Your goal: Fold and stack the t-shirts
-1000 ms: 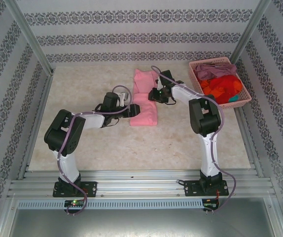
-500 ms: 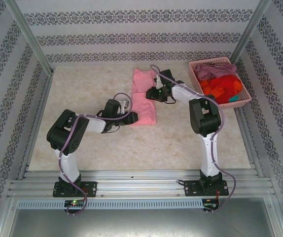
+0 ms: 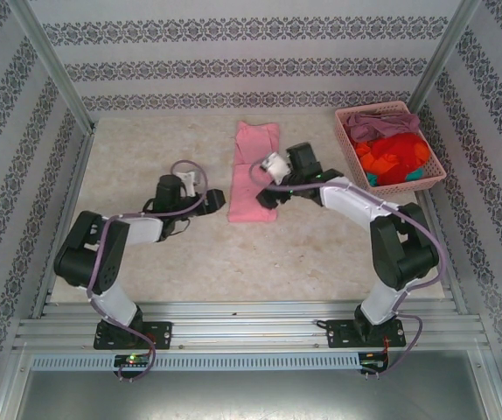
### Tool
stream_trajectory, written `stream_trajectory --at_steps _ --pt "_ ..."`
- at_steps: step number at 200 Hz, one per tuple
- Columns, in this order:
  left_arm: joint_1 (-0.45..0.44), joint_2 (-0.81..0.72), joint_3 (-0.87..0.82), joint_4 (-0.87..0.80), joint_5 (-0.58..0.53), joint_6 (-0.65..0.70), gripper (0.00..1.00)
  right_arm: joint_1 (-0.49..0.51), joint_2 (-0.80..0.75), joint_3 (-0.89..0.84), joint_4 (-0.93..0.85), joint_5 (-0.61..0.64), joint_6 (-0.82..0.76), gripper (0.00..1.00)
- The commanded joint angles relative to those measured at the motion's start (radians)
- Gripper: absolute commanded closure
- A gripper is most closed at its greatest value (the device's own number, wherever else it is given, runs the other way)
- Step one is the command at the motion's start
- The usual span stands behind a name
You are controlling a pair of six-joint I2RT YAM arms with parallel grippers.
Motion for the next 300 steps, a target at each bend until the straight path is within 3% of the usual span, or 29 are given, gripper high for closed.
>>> stream_trajectory --at_steps 1,36,96,194,209,227,234,259,300 --pt "0.081 -0.089 -0.046 0.001 0.025 0.076 0.22 0.099 0.015 -0.012 -0.072 0.107 -0.372 0.14" --pt "0.151 -0.249 -0.064 -0.202 -0.054 0.207 0.20 0.197 0.130 0.105 -0.173 0.157 -0.442 0.25" --pt "0.192 -0.350 -0.104 -0.294 -0.091 0.266 0.17 0.191 0.254 0.199 -0.208 0.169 -0.462 0.43" --pt "0.193 -0.329 -0.096 -0.267 -0.060 0.259 0.15 0.178 0.334 0.243 -0.296 0.201 -0.501 0.37" --pt "0.193 -0.329 -0.096 -0.267 -0.060 0.258 0.15 0.175 0.348 0.252 -0.295 0.217 -0.492 0.45" --pt "0.195 -0.328 -0.094 -0.265 -0.060 0.258 0.15 0.176 0.353 0.259 -0.300 0.222 -0.489 0.76" --pt "0.194 -0.329 -0.095 -0.265 -0.060 0.259 0.15 0.177 0.351 0.258 -0.301 0.223 -0.489 0.84" --pt "0.195 -0.329 -0.094 -0.256 -0.058 0.256 0.15 0.183 0.324 0.246 -0.320 0.225 -0.494 1.00" --pt "0.181 -0.295 -0.128 -0.113 0.002 0.268 0.16 0.232 0.216 0.175 -0.390 0.142 -0.462 1.00"
